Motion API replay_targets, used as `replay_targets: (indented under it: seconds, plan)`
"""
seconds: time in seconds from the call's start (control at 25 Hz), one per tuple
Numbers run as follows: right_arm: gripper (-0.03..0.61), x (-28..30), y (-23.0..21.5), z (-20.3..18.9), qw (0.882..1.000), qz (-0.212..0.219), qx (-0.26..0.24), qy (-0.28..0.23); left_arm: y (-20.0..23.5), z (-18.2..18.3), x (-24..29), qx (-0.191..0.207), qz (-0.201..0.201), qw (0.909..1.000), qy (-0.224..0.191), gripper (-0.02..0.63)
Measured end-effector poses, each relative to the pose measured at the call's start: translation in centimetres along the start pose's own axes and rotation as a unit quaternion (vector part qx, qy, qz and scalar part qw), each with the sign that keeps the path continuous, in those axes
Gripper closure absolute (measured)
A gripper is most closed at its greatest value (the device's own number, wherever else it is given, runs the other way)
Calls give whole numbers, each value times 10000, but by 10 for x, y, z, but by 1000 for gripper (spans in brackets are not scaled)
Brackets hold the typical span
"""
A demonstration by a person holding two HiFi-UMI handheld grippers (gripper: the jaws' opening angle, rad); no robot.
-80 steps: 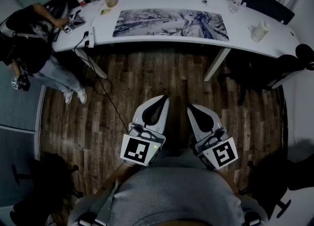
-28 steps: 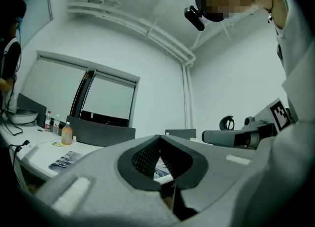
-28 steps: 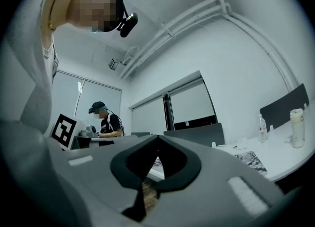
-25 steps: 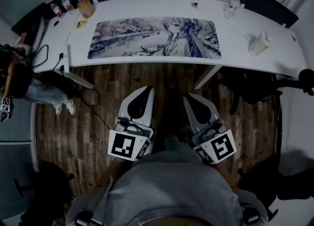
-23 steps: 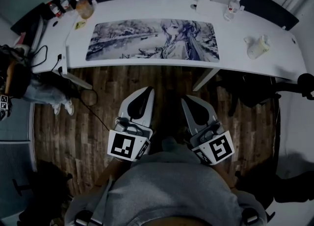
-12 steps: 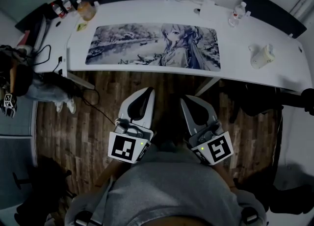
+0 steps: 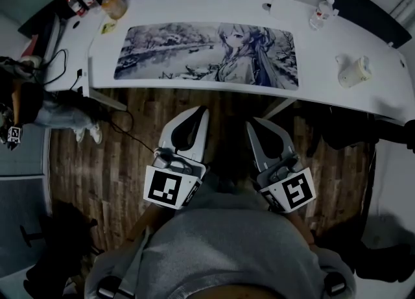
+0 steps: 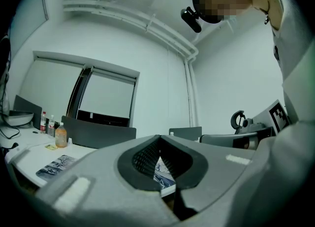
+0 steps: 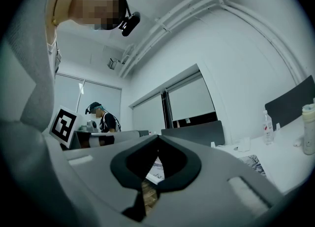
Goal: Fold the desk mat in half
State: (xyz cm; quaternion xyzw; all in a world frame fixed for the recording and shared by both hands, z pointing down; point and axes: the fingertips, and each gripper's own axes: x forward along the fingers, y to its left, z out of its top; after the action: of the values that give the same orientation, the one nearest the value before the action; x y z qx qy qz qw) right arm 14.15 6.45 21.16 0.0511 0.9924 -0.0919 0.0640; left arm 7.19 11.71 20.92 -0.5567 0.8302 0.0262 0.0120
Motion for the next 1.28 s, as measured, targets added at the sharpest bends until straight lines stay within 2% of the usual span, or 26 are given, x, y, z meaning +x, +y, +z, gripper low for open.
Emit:
replay_targets:
  seconds: [0.64, 0.72, 0.92, 1.28]
  plan:
    - [577, 3, -2, -2, 9999, 146, 40, -11, 2, 2, 8, 8, 82, 9999, -67, 616]
    - [577, -1, -6, -8, 9998, 163, 65, 21, -2, 2, 9, 35, 107, 9998, -137, 616]
    - [577, -6, -12, -17, 9995, 138, 267, 98, -5, -9, 10, 15, 167, 9999, -7, 616]
    - [577, 12, -41, -19, 9999, -9, 127, 102, 15, -16, 37, 40, 170, 9998, -45, 616]
